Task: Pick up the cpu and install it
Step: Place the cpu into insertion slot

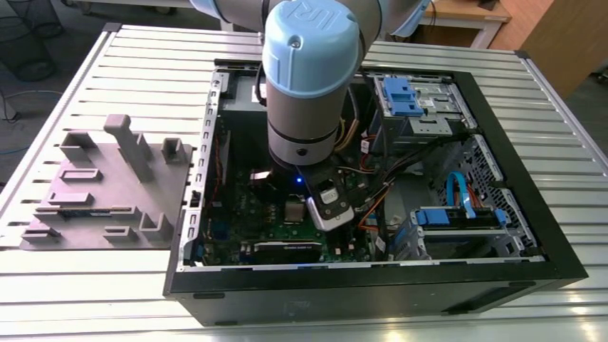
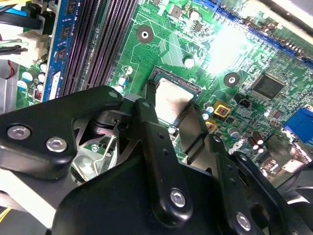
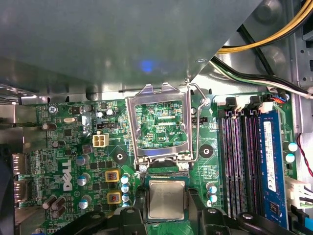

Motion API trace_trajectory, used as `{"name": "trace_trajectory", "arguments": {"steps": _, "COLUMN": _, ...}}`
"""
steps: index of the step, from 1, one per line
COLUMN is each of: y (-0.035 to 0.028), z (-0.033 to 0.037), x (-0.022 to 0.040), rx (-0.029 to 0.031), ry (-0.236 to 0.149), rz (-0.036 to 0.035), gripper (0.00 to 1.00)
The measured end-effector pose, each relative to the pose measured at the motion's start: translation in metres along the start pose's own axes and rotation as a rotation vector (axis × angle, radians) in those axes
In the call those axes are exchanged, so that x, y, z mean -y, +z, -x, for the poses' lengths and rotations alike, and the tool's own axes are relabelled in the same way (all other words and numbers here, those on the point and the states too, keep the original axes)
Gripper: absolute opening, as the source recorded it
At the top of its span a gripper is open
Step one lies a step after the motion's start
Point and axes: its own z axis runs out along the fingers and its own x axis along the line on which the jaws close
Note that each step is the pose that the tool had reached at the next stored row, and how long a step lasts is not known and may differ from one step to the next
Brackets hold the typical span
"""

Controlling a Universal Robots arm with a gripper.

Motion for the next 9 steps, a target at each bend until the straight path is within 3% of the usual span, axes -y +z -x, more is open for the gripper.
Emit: {"name": "trace_trajectory", "arguments": {"steps": 9, "y": 0.0031, "z": -0.0001, "x": 0.0001, "rx": -0.0001, "ry": 0.000, "rz": 0.0000, "gripper": 0.46}}
